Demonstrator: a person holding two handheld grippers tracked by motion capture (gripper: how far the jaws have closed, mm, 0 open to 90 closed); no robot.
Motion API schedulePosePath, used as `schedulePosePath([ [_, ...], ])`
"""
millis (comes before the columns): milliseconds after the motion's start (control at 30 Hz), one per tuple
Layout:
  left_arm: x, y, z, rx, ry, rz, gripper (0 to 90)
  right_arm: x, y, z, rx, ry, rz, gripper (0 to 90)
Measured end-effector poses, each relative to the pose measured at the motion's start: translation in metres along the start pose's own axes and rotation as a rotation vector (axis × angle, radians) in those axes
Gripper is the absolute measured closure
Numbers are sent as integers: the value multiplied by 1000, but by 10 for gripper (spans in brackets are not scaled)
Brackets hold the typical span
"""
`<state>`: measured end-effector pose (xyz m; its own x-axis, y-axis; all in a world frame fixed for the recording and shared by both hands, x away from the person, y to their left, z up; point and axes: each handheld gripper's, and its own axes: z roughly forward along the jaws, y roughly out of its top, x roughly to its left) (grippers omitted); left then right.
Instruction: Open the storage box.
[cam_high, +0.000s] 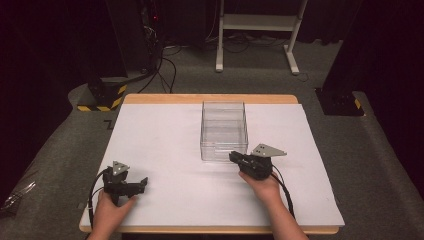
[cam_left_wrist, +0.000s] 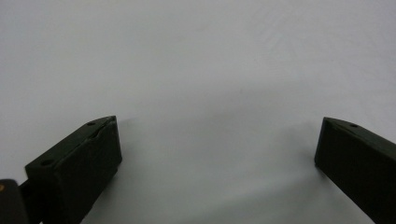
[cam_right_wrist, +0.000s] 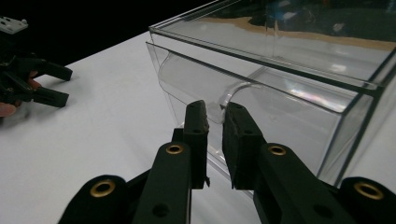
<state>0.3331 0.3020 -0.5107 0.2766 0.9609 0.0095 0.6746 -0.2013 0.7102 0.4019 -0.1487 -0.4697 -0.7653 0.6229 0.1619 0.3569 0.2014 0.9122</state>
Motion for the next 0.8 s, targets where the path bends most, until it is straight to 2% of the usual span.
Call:
schedulePosePath([
  [300, 0, 0, 0, -1, 0, 0, 6, -5, 1, 4, -9, 49, 17, 776],
  [600, 0, 0, 0, 0, 0, 1, 6, -5, -1, -1, -6, 71, -4, 812],
  [800, 0, 0, 0, 0, 0, 0, 6, 0, -4, -7, -2, 80, -13, 819],
])
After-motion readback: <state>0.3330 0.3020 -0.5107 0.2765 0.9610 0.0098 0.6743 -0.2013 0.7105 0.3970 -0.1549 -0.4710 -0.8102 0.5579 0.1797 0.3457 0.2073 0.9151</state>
